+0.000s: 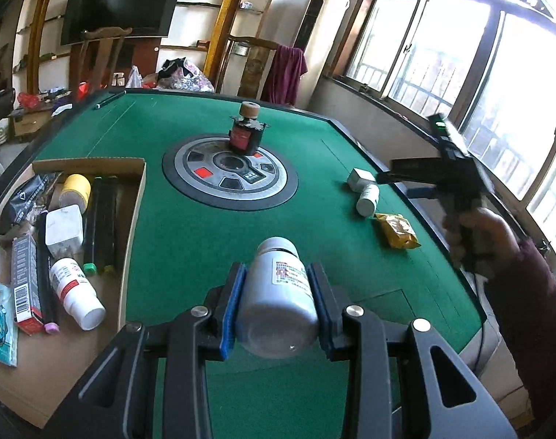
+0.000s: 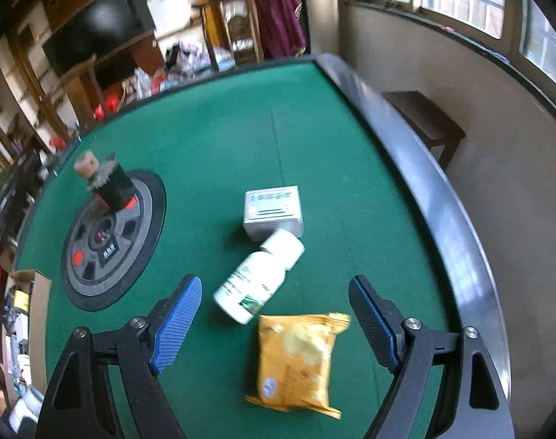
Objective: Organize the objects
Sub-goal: 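Lift the white bottle with left while right grasps the green-label white bottle, then carry both white bottles over the cardboard box with both grippers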
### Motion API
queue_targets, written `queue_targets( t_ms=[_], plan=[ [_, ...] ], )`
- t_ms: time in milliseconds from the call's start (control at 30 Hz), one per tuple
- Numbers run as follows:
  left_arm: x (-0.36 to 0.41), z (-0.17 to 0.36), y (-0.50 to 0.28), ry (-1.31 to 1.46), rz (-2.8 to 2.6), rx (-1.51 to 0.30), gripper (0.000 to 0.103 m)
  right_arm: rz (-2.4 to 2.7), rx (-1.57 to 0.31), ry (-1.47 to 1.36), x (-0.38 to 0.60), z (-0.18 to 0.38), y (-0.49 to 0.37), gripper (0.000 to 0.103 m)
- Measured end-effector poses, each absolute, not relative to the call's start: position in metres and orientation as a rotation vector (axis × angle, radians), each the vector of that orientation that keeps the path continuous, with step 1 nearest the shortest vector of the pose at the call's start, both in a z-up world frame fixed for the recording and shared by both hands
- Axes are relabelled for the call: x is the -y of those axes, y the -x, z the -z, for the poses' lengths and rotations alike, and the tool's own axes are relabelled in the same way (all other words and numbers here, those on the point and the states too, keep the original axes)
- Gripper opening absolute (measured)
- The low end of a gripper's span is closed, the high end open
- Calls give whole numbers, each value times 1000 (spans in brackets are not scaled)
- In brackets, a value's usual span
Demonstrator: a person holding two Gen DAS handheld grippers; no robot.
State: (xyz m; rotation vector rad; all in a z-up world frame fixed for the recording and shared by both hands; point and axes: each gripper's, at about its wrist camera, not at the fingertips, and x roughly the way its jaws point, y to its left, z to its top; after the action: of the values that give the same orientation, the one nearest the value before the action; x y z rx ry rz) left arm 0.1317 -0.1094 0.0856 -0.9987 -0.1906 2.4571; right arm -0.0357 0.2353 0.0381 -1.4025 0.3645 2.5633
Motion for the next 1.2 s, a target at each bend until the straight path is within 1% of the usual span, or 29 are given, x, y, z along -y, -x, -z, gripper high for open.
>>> queue_targets(
  t_ms=[100,167,200,233,267,300,333,433,500,567,600,633,733,833,900,1000,1067,1100,1133,1167,1200],
  plan=[
    [113,-86,-134,986,-2448,203,34,-2482,-362,1481,-231,-23,56,83],
    [116,-88,-135,972,-2443,210,34,-2427,-402,1520,-233,-10,64,80],
    [117,-89,-135,967,-2443,214,34,-2410,-419,1534,-234,-5,67,75],
    [118,-89,-134,965,-2443,217,34,-2394,-434,1545,-235,-1,69,66],
    [119,-89,-134,963,-2441,220,34,-2382,-449,1555,-235,5,72,63],
    [119,-88,-133,965,-2440,221,34,-2379,-461,1561,-235,7,74,53],
    [119,-87,-132,967,-2440,222,34,-2374,-471,1567,-235,11,76,47],
    [120,-81,-129,992,-2434,223,34,-2374,-414,1536,-232,12,80,38],
    [120,-77,-128,1011,-2421,215,34,-2378,-369,1520,-229,13,81,37],
    [118,-72,-128,1038,-2416,185,41,-2388,-342,1513,-226,14,78,37],
    [117,-69,-129,1050,-2417,176,49,-2395,-332,1512,-225,13,77,37],
    [117,-67,-129,1062,-2418,172,52,-2405,-322,1513,-223,14,75,37],
    [117,-60,-130,1099,-2412,169,55,-2439,-308,1524,-219,14,65,37],
    [109,-55,-131,1131,-2404,144,56,-2478,-299,1542,-212,12,53,37],
    [98,-50,-131,1156,-2405,91,56,-2513,-300,1545,-207,11,44,37],
    [79,-37,-129,1212,-2417,-12,57,-2567,-355,1554,-203,7,31,37],
    [71,-25,-127,1256,-2408,-43,56,-2602,-415,1560,-202,4,22,37],
    [69,-19,-126,1280,-2401,-44,55,-2617,-447,1567,-202,2,22,37],
    [67,-21,-128,1246,-2428,-63,41,-2628,-474,1573,-203,2,19,37],
    [65,-19,-127,1256,-2420,-80,33,-2640,-504,1578,-202,1,14,37],
    [66,-19,-127,1250,-2414,-66,33,-2652,-527,1580,-203,1,11,37]
  ],
)
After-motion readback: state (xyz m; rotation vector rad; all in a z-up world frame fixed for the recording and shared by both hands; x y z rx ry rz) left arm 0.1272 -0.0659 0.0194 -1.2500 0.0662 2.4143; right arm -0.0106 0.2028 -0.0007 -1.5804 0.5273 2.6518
